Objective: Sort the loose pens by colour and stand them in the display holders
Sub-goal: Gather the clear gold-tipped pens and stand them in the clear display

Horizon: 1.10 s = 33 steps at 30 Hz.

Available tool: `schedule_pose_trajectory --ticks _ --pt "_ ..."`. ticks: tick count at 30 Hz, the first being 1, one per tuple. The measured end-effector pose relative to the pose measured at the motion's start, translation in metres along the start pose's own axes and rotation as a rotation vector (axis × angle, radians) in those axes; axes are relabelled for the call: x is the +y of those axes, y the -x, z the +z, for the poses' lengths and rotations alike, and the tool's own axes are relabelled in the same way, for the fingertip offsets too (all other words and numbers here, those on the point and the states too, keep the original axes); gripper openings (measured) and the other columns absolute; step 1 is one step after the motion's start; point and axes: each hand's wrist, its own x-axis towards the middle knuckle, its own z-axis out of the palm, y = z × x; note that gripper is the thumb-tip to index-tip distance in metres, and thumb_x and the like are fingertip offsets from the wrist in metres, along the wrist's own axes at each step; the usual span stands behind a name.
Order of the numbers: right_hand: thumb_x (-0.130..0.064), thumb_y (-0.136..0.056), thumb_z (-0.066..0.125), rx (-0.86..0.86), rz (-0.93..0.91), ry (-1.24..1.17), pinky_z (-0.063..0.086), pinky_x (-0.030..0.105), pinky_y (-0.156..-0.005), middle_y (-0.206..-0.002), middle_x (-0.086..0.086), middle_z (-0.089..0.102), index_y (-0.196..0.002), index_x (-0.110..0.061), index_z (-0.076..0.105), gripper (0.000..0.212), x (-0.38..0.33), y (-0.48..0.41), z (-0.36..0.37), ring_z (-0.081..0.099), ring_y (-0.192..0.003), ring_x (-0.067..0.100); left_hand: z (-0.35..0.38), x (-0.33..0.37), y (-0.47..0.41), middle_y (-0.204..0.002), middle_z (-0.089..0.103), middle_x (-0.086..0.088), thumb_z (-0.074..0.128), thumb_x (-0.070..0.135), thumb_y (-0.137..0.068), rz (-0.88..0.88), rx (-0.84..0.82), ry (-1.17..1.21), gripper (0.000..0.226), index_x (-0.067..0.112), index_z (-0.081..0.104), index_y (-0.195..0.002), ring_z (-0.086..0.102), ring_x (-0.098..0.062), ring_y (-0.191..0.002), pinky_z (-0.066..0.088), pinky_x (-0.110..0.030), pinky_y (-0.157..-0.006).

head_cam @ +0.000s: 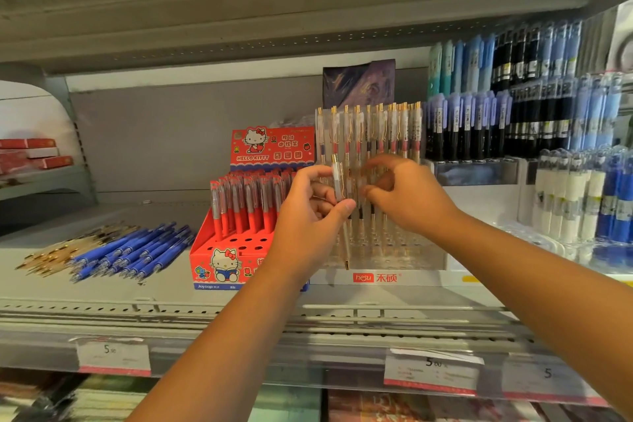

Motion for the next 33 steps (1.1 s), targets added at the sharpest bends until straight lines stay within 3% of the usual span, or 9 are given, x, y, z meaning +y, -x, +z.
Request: schedule_pose_trajectory --ticks 4,8,12,16,21,24,26,30,33 --pt "-0.036 -0.091 0.065 0.09 0.034 -0.152 0.054 0.028 -0.059 -0.088 -0.011 0.064 -0.113 -0.028 0.056 0.026 -0.011 0.003 -0.019 0.065 -0.079 0.009 0.001 0.001 0.002 -0.089 0.057 0.003 0.074 0.014 -0.087 0.021 -0.001 -0.01 0.043 0.039 0.053 -0.114 0.06 -0.012 -0.079 0.056 -0.028 -0.077" --pt "-0.027 -0.089 0.069 -0.034 0.015 -0.504 0.061 0.034 -0.057 -0.094 0.005 0.069 -0.103 -0.024 0.061 0.016 -0.029 0.016 -0.034 0.071 -0.077 0.013 0.008 0.003 0.005 -0.088 0.06 0.008 0.076 0.015 -0.085 0.085 -0.043 -0.013 0.045 0.046 0.054 -0.11 0.062 -0.011 -0.084 0.054 -0.024 -0.078" --pt "-0.017 -0.083 0.076 -0.065 -0.053 -0.492 0.061 0.033 -0.06 -0.091 0.002 0.067 -0.102 -0.023 0.062 0.024 -0.037 0.029 -0.038 0.07 -0.079 0.013 0.016 0.008 0.003 -0.09 0.065 0.015 0.075 0.009 -0.086 0.177 -0.093 -0.063 0.049 0.044 0.051 -0.109 0.064 -0.007 -0.081 0.054 -0.024 -0.075" --pt "-0.016 -0.084 0.075 -0.01 -0.051 -0.465 0.062 0.037 -0.064 -0.09 0.004 0.068 -0.105 -0.022 0.06 0.027 -0.036 0.03 -0.039 0.07 -0.081 0.019 0.018 0.012 -0.001 -0.089 0.065 0.01 0.079 0.019 -0.082 0.216 -0.102 -0.135 0.046 0.041 0.052 -0.111 0.064 -0.009 -0.081 0.055 -0.023 -0.072" --pt "-0.009 -0.085 0.073 0.115 0.058 -0.645 0.06 0.029 -0.058 -0.093 0.009 0.065 -0.098 -0.027 0.053 0.03 -0.029 0.021 -0.048 0.071 -0.079 0.018 0.0 0.014 -0.019 -0.114 0.053 0.012 0.073 0.047 -0.081 0.393 -0.137 -0.601 0.052 0.025 0.054 -0.124 0.051 0.002 -0.103 0.043 -0.011 -0.089" --pt "-0.009 -0.087 0.072 0.197 0.08 -0.627 0.06 0.027 -0.057 -0.095 0.007 0.063 -0.098 -0.025 0.052 0.028 -0.021 0.014 -0.053 0.07 -0.081 0.017 -0.01 0.012 -0.034 -0.134 0.049 0.005 0.073 0.05 -0.081 0.413 -0.188 -0.897 0.059 0.029 0.05 -0.131 0.044 -0.013 -0.125 0.041 -0.037 -0.107" --pt "-0.01 -0.087 0.071 0.217 0.083 -0.558 0.061 0.029 -0.058 -0.093 0.004 0.062 -0.098 -0.025 0.051 0.027 -0.015 0.008 -0.051 0.068 -0.082 0.017 -0.011 0.01 -0.044 -0.144 0.044 0.004 0.074 0.053 -0.079 0.363 -0.249 -1.042 0.069 0.034 0.044 -0.138 0.042 -0.019 -0.133 0.038 -0.049 -0.111" --pt "-0.008 -0.088 0.07 0.219 0.101 -0.493 0.06 0.027 -0.058 -0.092 0.003 0.062 -0.094 -0.029 0.051 0.029 -0.007 -0.001 -0.041 0.067 -0.084 0.017 -0.007 0.0 -0.055 -0.151 0.04 0.007 0.076 0.055 -0.077 0.334 -0.363 -1.139 0.085 0.036 0.032 -0.148 0.037 -0.02 -0.138 0.037 -0.05 -0.112" --pt "-0.009 -0.089 0.069 0.212 0.074 -0.412 0.061 0.031 -0.06 -0.09 0.001 0.06 -0.091 -0.031 0.05 0.029 -0.003 -0.004 -0.031 0.066 -0.082 0.016 -0.006 -0.007 -0.059 -0.151 0.042 0.008 0.075 0.054 -0.078 0.367 -0.352 -1.181 0.085 0.037 0.03 -0.149 0.036 -0.02 -0.139 0.036 -0.052 -0.112"
